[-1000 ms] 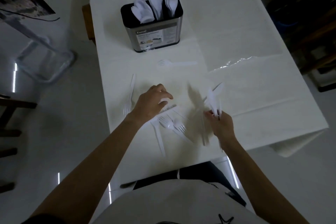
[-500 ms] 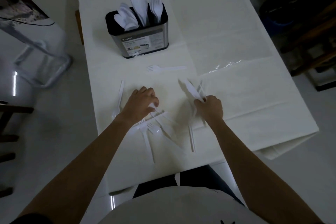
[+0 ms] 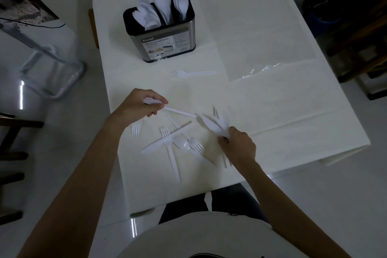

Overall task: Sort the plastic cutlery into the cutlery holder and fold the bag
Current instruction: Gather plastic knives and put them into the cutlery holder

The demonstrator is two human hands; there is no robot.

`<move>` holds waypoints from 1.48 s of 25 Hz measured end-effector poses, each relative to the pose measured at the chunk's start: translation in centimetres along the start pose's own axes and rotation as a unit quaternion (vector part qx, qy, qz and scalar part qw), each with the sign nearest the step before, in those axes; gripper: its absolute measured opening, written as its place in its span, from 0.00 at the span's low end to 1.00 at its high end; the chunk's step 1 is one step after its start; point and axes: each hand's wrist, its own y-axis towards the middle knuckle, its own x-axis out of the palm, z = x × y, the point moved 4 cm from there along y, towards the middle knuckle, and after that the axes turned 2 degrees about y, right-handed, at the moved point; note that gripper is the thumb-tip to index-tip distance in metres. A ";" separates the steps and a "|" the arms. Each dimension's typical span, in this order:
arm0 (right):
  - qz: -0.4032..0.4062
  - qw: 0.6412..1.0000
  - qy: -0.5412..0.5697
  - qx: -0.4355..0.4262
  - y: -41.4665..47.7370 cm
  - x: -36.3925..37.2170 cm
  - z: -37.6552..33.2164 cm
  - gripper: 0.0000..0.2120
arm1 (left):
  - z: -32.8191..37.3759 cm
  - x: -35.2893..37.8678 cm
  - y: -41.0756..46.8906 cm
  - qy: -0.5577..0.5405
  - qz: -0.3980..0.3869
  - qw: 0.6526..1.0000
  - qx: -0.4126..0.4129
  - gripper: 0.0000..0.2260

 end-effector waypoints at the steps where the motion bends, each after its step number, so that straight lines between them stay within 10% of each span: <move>1: -0.003 1.000 -0.014 -0.010 0.2 -0.1 -0.1 0.12 | -0.1 -0.4 -0.6 -0.048 0.015 0.999 -0.001 0.07; 6: 0.003 0.997 0.040 -0.069 1.1 -1.4 0.1 0.10 | -1.1 -0.3 -3.4 -0.177 0.125 0.976 0.000 0.10; 16: -0.191 0.917 0.310 -0.164 0.2 -3.0 -3.1 0.09 | 1.9 8.7 -4.3 -0.312 0.104 0.944 -0.002 0.12; 30: -0.317 0.794 0.512 -0.082 0.4 -5.0 -2.8 0.15 | 6.3 11.3 -2.5 -0.248 0.159 0.956 0.009 0.03; 37: -0.373 0.797 0.459 -0.120 -0.1 -4.9 -4.2 0.21 | 7.1 10.7 -2.2 -0.239 0.147 0.959 0.032 0.12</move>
